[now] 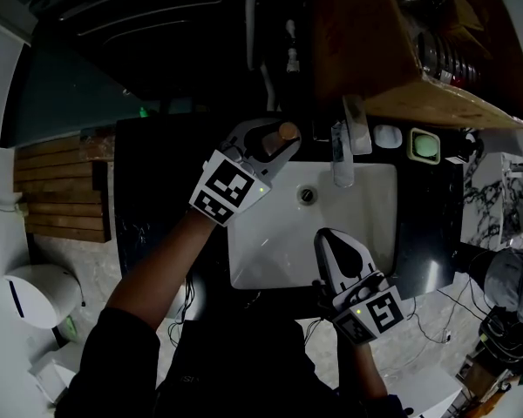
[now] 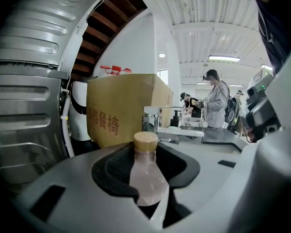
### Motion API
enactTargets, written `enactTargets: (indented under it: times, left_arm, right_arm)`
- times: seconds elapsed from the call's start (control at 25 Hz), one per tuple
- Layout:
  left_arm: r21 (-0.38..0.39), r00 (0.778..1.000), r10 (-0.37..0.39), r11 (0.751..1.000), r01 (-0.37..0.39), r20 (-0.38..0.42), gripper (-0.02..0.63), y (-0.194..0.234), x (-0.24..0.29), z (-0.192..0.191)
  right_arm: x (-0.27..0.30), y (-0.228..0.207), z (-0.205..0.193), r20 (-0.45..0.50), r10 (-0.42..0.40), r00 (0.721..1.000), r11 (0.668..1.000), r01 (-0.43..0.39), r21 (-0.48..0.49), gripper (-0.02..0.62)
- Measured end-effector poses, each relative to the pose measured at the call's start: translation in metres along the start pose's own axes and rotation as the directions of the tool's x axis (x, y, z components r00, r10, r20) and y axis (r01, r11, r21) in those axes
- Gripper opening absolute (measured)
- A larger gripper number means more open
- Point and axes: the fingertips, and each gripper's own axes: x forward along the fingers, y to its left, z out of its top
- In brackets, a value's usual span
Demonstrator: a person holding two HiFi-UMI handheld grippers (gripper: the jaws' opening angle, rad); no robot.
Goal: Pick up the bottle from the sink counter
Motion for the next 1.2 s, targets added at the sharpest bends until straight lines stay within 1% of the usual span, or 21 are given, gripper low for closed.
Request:
enactTargets:
  times: [0.44,0.68,1.2]
  left_arm:
    - [0.018,0.999,-0.001,1.0,0.0,0.036,0.141,-0.009,-0.031,0.026]
    - [0.023,0.998,-0.008,1.0,0.007,0.06,0.141,-0.021,-0.052,0.04]
    - [0.032,0.995,-0.02,0.999,0.017,0.095,0.141,-0.047,-0.103,0.075]
  right_arm:
    - [-0.005,0.02,0.016,0.038,0.012,0.999,0.999,-0.011,-0.03,0.02]
    - [-0.013,0.03,0.024,0.068,0.008,0.998,0.997,-0.003,-0.073,0.02]
    - [-0.025,0.06,0.041,0.119,0.024,0.993,0.993,-0.01,-0.118,0.02]
